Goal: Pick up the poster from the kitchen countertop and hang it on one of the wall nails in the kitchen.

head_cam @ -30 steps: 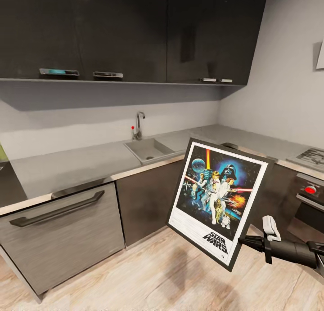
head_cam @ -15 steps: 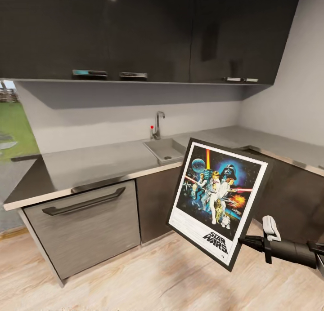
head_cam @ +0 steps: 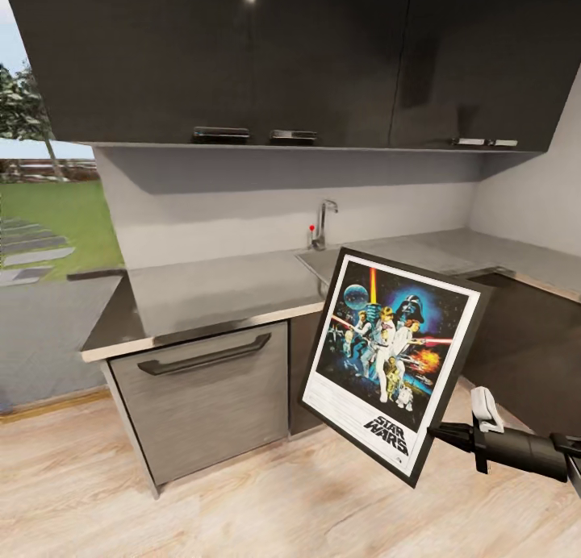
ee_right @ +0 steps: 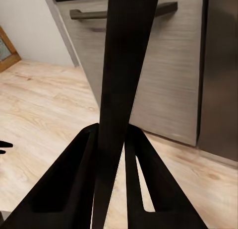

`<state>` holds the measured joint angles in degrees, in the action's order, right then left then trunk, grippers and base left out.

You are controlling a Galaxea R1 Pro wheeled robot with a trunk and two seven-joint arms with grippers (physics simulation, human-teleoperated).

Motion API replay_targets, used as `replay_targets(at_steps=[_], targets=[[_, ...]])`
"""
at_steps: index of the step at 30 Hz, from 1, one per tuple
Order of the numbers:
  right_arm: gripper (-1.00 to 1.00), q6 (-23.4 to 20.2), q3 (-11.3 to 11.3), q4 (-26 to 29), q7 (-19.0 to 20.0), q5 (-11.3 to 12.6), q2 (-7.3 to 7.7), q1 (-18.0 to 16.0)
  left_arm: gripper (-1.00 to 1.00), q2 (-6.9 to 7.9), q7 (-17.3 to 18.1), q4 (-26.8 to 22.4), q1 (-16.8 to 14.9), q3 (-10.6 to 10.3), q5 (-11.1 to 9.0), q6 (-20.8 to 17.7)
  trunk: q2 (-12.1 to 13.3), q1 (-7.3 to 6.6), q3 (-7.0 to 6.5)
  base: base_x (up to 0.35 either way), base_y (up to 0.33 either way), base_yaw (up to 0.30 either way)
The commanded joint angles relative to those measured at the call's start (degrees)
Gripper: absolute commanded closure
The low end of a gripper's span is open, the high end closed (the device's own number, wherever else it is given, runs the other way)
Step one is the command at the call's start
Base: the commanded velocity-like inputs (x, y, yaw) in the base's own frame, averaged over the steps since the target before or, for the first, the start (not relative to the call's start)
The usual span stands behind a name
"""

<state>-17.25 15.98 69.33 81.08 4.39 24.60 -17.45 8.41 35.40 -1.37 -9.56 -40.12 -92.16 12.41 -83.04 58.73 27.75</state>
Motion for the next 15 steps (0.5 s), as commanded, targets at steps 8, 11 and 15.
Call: replay_targets(at_steps=[8, 11, 15], targets=[[1.00, -0.85, 0.02, 0.02, 0.33, 0.19, 0.00, -0.04, -1.00, 0.11, 0.02, -0.03, -0.02, -0.49, -0.33, 0.09, -0.04, 0.00, 0.06, -0.110, 0.242, 0.092], [1.00, -0.85, 0.02, 0.02, 0.32, 0.18, 0.01, -0.04, -1.00, 0.11, 0.02, -0.03, -0.02, -0.49, -0.33, 0.10, -0.04, 0.00, 0.06, -0.039, 0.062, 0.255], [1.00, -0.85, 0.02, 0.02, 0.31, 0.18, 0.00, -0.04, -1.00, 0.12, 0.02, -0.03, -0.02, -0.49, -0.32, 0.08, -0.04, 0.00, 0.06, -0.078, 0.080, 0.281]])
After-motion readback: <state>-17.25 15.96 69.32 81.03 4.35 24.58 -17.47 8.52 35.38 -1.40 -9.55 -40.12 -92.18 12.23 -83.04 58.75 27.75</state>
